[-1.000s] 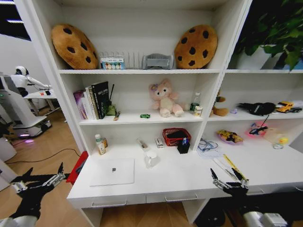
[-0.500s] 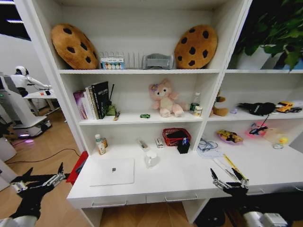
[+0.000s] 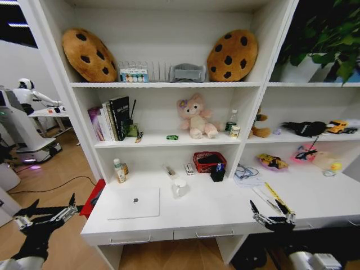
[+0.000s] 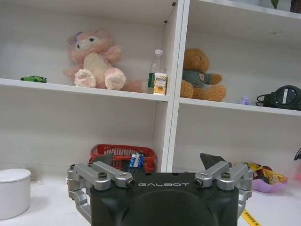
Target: Organize the objects on the table.
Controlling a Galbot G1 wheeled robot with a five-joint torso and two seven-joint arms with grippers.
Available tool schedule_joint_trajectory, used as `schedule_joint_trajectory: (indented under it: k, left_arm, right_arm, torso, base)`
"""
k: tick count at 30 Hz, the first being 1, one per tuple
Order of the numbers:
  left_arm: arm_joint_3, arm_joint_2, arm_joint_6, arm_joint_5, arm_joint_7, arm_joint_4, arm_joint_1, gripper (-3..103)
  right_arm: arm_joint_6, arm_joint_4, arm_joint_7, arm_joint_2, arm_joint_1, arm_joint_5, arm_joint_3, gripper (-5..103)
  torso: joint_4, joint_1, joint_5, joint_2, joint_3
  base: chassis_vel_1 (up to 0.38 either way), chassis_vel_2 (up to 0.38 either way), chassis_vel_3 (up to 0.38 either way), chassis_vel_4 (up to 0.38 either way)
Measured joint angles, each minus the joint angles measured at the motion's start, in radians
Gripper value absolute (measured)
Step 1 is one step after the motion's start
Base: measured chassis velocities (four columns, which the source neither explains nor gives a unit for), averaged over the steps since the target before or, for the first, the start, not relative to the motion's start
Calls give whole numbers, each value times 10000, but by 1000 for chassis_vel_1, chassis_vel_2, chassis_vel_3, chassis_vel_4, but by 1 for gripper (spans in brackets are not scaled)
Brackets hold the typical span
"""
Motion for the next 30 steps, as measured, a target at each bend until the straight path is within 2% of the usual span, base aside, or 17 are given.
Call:
schedule_joint_trajectory:
  k: [19, 22, 26, 30]
  left_arm:
    - [-3, -1, 0, 0, -3, -1, 1, 98]
    - [-3, -1, 0, 0, -3, -1, 2, 98]
    - [0, 0, 0, 0, 0, -2, 1, 98]
    - [0, 0, 0, 0, -1, -1, 0, 98]
  right_arm:
    - [0, -1, 0, 1, -3, 0, 0, 100]
    - [1, -1, 0, 1, -3, 0, -1, 100]
    - [0, -1, 1, 1, -7, 0, 0, 100]
    - [1, -1, 0, 0, 4, 0, 0, 100]
  torso:
    - [0, -14, 2, 7, -4]
    - [0, -14, -5, 9, -5]
    - [-6, -5, 9, 2, 0]
    - [2, 8, 1, -4, 3]
  base:
    - [242, -236, -257, 252]
    - [25, 4, -149, 141]
    - [-51, -16, -56, 35]
    - [-70, 30, 101, -37]
